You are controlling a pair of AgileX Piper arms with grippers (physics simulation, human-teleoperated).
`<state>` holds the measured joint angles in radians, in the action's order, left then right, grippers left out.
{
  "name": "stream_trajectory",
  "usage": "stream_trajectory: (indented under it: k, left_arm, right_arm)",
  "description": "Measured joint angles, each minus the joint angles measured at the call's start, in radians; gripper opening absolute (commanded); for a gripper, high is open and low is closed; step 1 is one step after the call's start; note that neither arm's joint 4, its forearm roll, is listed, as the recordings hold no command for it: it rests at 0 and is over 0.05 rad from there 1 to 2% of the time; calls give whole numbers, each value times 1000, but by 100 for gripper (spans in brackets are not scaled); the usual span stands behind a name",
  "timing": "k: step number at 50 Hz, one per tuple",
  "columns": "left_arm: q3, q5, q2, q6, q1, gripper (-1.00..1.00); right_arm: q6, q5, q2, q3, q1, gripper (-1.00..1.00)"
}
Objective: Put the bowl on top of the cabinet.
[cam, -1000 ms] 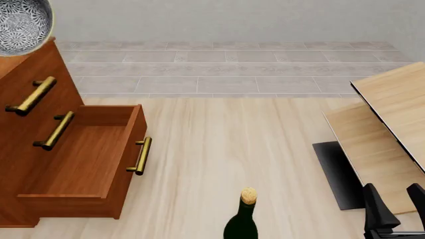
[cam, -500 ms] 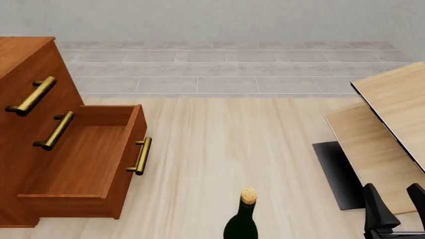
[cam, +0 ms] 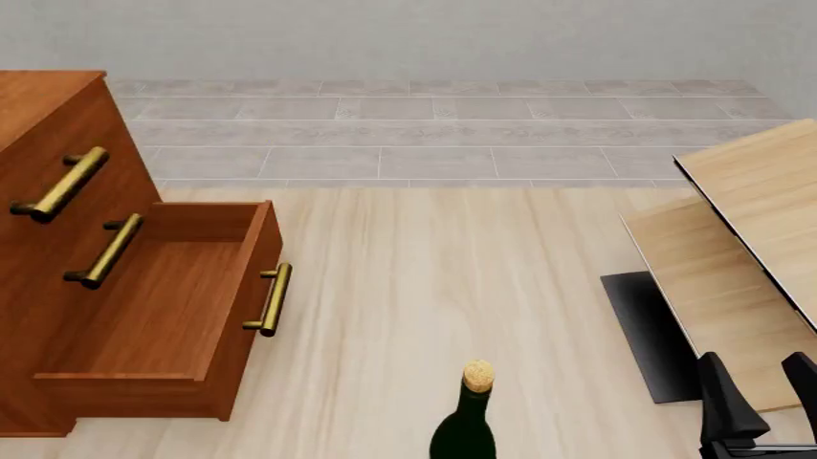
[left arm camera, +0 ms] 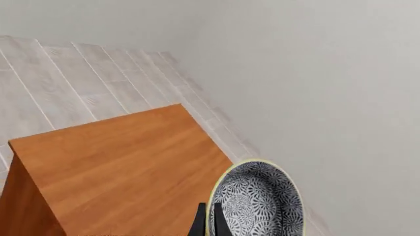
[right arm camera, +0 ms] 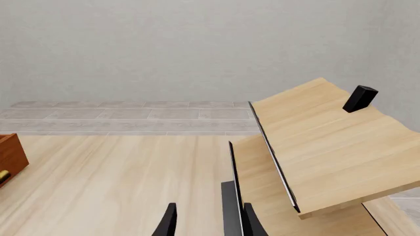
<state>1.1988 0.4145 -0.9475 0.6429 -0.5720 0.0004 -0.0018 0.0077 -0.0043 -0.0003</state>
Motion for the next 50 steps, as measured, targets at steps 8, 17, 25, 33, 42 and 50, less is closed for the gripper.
stream_trajectory:
  k: [8,17,25,33,42,50]
  left_arm:
    - [11,25,-28,28,-33,-100]
    - [14,39,-55,46,-63,-100]
    - [10,47,-79,57,-88,-100]
    - [8,49,-93,61,-106,-100]
    - [5,48,-107,63,-118,-100]
    - [-2,43,-121,59,-122,-100]
  right_arm:
    - [0,0,0,0,0,100]
    - [0,0,0,0,0,100]
    - [0,0,0,0,0,100]
    - [0,0,0,0,0,100]
    - [0,0,0,0,0,100]
    - [0,0,0,0,0,100]
